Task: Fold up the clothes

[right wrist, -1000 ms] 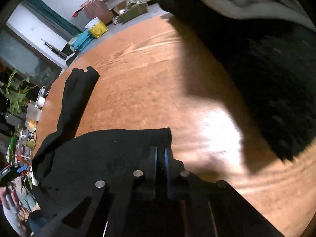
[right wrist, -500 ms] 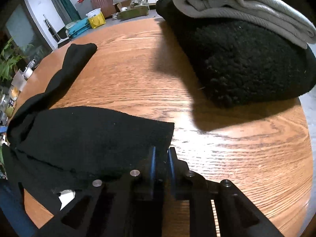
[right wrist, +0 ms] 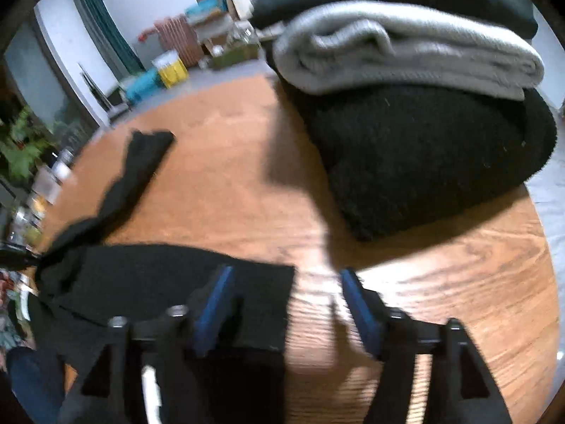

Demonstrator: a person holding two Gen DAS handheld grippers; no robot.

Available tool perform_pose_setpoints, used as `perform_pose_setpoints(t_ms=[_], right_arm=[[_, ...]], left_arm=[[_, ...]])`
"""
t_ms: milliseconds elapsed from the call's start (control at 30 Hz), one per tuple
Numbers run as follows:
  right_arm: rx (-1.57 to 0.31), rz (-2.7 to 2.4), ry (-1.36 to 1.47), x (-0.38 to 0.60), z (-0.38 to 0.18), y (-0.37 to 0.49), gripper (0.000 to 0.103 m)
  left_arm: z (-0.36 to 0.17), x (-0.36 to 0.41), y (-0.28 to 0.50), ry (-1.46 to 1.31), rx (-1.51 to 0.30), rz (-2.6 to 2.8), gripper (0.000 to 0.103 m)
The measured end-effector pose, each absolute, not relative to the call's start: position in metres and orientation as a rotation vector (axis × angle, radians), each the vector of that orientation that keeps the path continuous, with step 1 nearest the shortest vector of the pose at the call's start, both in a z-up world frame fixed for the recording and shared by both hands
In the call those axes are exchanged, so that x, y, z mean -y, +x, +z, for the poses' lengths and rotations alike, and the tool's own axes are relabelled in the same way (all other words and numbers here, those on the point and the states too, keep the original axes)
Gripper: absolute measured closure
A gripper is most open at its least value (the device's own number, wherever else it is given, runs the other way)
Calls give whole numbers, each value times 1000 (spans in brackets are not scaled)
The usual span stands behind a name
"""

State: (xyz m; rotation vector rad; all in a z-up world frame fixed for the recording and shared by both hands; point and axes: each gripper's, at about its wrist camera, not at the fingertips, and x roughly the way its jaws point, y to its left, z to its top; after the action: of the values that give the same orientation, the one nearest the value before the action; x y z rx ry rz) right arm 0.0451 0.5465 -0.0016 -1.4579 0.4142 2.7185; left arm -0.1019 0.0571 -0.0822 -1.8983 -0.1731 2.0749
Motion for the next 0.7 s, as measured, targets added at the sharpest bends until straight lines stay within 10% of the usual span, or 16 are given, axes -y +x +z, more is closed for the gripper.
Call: perform_pose_setpoints(t_ms=[367, 533, 700], right_arm=[[-380, 2758, -1510, -523, -1, 26, 29], [-402, 2816, -1531, -511, 6, 30, 29], [-579, 2973, -1709, -459, 15, 25, 38]], left_arm=[[-74, -27, -119, -1840, 310, 2095, 90], [-54, -22, -93, -1711, 389, 2033, 45], [-36, -19, -67, -1593, 450, 1960, 39]])
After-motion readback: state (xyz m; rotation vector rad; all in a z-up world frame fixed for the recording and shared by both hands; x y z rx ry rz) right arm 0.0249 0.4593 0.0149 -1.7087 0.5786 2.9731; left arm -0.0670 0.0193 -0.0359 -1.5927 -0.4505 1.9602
